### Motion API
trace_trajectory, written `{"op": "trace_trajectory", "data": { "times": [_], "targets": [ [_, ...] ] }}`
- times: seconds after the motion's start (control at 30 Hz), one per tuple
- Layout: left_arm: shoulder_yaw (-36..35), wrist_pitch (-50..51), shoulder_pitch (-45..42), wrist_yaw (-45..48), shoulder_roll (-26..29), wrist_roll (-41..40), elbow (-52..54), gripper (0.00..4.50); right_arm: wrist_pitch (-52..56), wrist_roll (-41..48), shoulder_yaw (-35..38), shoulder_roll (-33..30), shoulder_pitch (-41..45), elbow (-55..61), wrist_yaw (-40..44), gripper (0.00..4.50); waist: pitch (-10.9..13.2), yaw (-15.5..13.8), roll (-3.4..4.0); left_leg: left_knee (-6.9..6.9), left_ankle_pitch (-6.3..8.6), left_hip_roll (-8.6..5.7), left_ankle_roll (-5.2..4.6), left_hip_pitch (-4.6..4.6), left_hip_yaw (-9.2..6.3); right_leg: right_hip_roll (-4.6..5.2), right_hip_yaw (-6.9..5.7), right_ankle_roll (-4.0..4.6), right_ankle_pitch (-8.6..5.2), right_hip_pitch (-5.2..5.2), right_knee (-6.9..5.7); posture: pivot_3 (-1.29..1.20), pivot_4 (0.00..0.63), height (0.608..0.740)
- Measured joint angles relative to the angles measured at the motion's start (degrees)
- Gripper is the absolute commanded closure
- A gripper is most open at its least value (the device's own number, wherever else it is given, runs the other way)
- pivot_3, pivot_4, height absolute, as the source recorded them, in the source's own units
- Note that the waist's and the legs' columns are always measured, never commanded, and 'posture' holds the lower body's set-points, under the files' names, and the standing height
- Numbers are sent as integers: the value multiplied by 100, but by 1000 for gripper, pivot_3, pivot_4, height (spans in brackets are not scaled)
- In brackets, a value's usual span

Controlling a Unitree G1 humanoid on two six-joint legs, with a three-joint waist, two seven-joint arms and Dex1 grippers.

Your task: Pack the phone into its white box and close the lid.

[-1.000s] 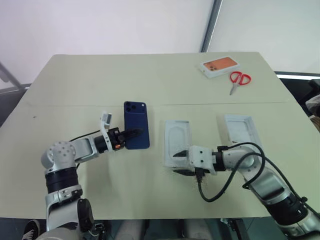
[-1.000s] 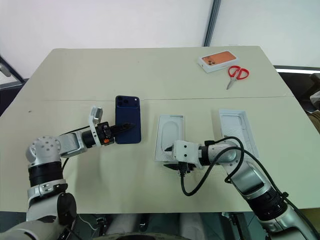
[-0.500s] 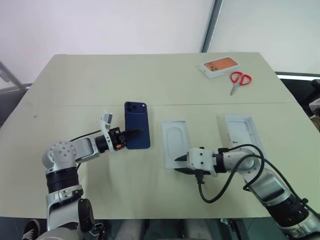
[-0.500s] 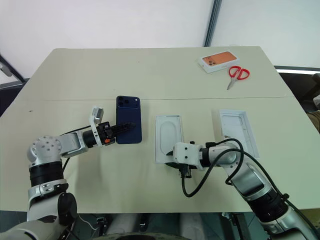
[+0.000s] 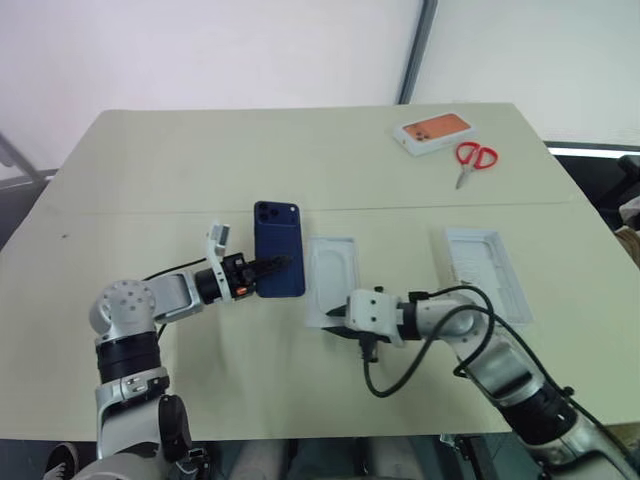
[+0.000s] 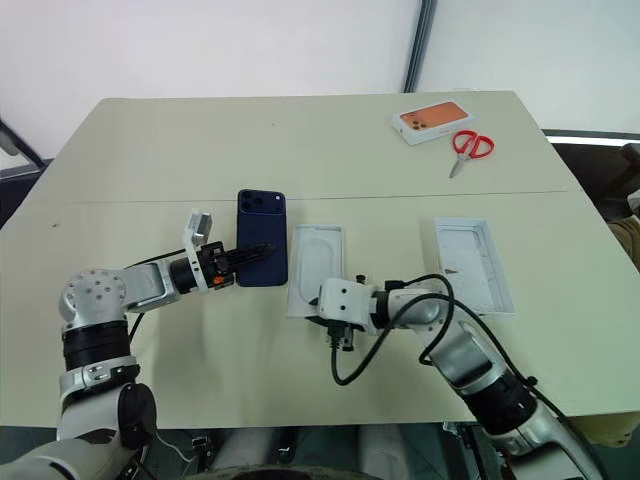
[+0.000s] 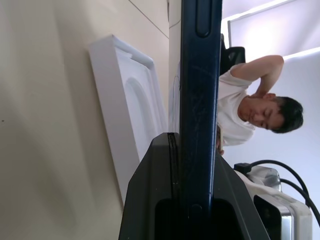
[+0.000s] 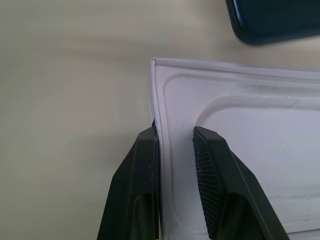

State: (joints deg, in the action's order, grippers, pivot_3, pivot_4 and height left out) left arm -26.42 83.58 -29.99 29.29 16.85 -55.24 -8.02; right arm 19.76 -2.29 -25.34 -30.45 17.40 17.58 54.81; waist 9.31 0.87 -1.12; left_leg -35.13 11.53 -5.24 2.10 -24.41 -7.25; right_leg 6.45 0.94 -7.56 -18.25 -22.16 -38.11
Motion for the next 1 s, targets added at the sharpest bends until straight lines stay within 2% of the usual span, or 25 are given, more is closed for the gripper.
{"op": "trace_trajectory", "data": {
  "times": [0.03,0.13,0.27,0.47,0.6,0.77,0.9,1.0],
  "targets": [
    [0,2,-1,-18,-1,-7,0,4500,8,-29,-86,81,11,-1,-22,3493,0,-4,0,0,0,-1,1,0,0,1,0,0,0,0,0,0,150,740],
    [0,18,-2,-86,-3,-34,0,4500,138,-31,-148,188,28,-3,-41,2530,0,-11,0,-3,0,-2,0,0,0,1,0,0,0,0,0,0,150,740],
    [-9,88,-1,-140,-7,-57,0,4500,214,-39,-179,180,29,-50,-56,604,0,-16,0,-3,1,-3,-2,0,-1,1,0,0,0,0,0,0,150,740],
    [-4,102,26,-166,-9,-72,1,4500,516,340,72,252,60,40,-42,604,0,-11,0,-1,1,-3,-2,-1,-1,1,0,0,0,1,-1,0,150,740],
    [-3,105,37,-193,-105,-92,1,4500,913,933,608,226,200,442,17,604,0,-14,0,-2,4,-3,-8,-1,-1,2,0,0,0,3,0,0,150,740],
    [49,147,209,-376,-435,-129,46,4500,1337,1711,1484,-195,292,689,218,604,1,-33,-2,-5,14,-6,-25,-1,-1,6,-1,0,0,7,1,0,150,740],
    [47,256,279,-646,-770,-179,121,4500,1164,1654,1682,-545,180,439,172,604,2,-23,-3,-4,14,-5,-25,-1,0,5,-1,0,0,5,1,0,150,740],
    [44,343,382,-779,-865,-186,227,4500,1091,1603,1670,-561,40,334,61,604,2,12,-3,-1,13,-2,-24,-2,11,4,9,0,0,-6,-4,0,150,740]
  ]
}}
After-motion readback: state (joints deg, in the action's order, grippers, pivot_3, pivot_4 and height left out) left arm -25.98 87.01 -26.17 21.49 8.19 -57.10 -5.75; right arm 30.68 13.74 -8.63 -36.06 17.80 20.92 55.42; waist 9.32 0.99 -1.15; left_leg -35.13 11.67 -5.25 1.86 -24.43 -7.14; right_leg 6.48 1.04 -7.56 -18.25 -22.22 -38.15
